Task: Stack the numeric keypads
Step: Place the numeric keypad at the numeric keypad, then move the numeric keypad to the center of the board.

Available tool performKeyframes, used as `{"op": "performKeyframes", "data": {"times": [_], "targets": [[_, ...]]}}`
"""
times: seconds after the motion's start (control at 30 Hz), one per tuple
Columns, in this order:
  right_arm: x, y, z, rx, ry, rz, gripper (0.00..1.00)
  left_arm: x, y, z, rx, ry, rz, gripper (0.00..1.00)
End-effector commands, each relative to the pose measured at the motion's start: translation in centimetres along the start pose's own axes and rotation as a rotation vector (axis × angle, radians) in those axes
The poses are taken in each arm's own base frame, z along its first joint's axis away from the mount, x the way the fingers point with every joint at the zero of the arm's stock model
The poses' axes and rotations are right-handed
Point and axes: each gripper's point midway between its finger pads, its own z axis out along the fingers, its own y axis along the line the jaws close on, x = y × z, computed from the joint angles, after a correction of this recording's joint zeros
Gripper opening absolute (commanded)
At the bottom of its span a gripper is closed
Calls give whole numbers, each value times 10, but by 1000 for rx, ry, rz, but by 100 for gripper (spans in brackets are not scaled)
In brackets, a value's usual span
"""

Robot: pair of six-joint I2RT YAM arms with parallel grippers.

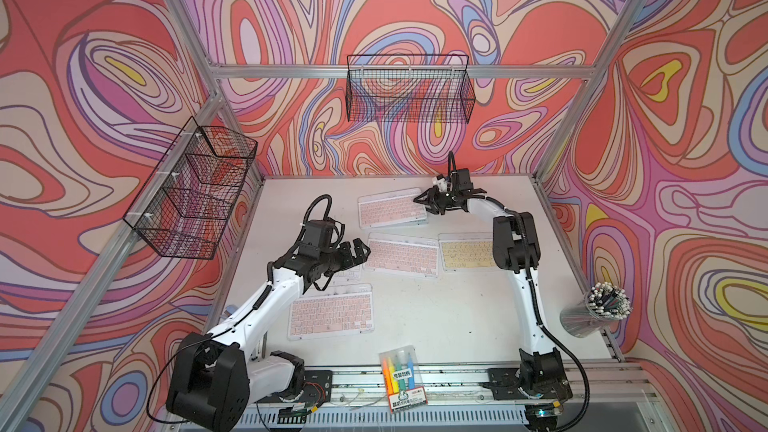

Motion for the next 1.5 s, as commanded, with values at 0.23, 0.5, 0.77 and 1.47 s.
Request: {"op": "performKeyframes", "data": {"times": [0.23,0.5,0.77,1.47], "targets": [[-21,6,-46,114,-115,-55,39,-1,3,3,0,-11,-10,99],[13,23,-107,297,-237,-147,78,-7,10,-15,-66,-69,3,100],[102,54,-132,505,-218,-342,98,9,35,-37,-197,-71,-18,100],[234,149,-168,547,-279,-525,98,82,138,-71,-580,-57,-235,100]]}}
